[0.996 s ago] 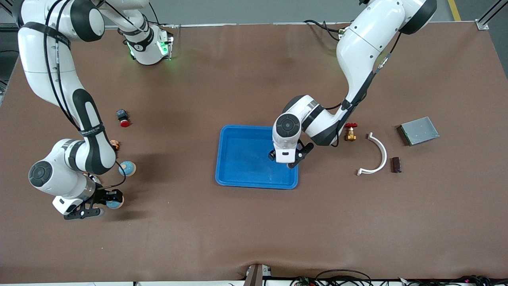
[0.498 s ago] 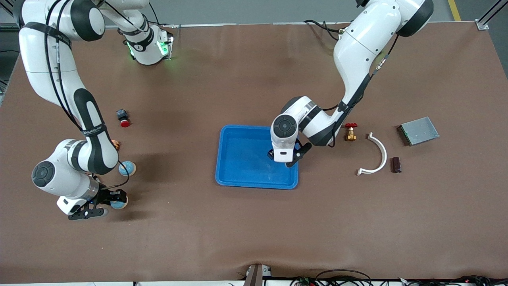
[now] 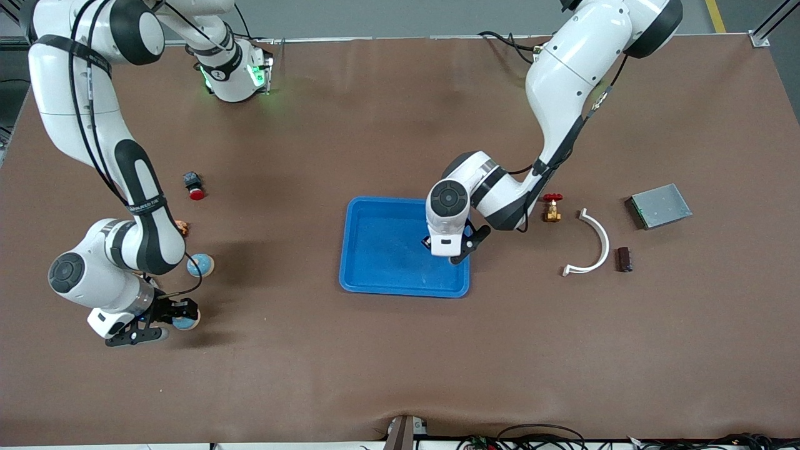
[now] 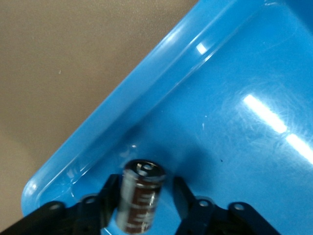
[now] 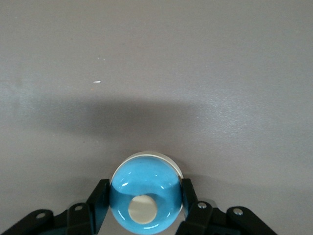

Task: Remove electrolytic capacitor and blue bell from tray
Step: 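Grasp the second capacitor with the left gripper while the right gripper holds the bell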

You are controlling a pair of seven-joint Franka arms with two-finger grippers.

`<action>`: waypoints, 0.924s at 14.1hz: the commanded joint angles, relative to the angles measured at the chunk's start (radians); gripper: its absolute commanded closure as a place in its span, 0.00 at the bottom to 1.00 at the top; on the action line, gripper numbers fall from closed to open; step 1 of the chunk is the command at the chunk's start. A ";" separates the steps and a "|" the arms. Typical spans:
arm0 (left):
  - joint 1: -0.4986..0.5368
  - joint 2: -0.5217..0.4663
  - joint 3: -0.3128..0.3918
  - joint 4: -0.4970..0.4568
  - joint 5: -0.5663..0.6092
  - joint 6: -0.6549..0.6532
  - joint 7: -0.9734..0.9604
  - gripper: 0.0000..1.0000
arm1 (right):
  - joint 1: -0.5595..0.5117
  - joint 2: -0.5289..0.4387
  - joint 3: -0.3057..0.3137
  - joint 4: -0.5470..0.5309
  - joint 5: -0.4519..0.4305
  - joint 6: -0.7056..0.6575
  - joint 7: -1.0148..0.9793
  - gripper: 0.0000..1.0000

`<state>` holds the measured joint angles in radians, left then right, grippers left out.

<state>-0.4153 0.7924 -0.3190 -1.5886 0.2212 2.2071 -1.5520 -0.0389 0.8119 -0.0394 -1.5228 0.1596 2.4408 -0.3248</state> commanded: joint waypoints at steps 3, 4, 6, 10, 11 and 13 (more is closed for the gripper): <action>-0.005 0.007 0.011 0.006 0.027 -0.001 -0.026 0.94 | -0.029 0.001 0.021 -0.016 0.020 0.021 -0.031 1.00; -0.005 0.005 0.011 0.006 0.029 -0.001 -0.026 0.96 | -0.029 0.001 0.022 -0.016 0.020 0.021 -0.030 1.00; 0.000 -0.001 0.011 0.006 0.029 -0.001 -0.020 0.96 | -0.030 0.001 0.023 -0.016 0.020 0.023 -0.027 0.01; 0.022 -0.033 0.011 0.027 0.033 -0.026 0.018 0.96 | -0.019 -0.010 0.023 0.006 0.020 0.001 -0.019 0.00; 0.032 -0.041 0.011 0.033 0.033 -0.033 0.042 0.96 | -0.018 -0.013 0.023 0.015 0.020 -0.017 -0.019 0.00; 0.038 -0.061 0.011 0.033 0.033 -0.040 0.082 0.96 | -0.016 -0.016 0.023 0.053 0.020 -0.077 -0.017 0.00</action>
<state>-0.3837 0.7691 -0.3083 -1.5496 0.2326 2.1943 -1.5004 -0.0444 0.8122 -0.0298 -1.4992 0.1607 2.4216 -0.3255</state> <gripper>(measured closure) 0.652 0.000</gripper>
